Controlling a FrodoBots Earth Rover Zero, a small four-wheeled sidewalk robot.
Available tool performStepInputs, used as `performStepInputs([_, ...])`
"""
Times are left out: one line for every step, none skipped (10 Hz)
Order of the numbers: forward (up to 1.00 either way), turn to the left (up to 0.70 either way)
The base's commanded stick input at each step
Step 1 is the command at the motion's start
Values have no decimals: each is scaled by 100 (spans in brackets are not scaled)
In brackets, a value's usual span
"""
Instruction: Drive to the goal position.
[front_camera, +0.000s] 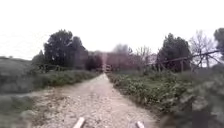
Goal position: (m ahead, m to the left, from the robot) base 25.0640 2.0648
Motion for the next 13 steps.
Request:
performStepInputs([67,0])
performStepInputs([67,19])
performStepInputs([67,21])
performStepInputs([67,0])
performStepInputs([69,0])
performStepInputs([70,0])
performStepInputs([70,0])
performStepInputs([70,0])
performStepInputs([70,0])
performStepInputs([70,0])
performStepInputs([70,0])
performStepInputs([70,0])
performStepInputs([70,0])
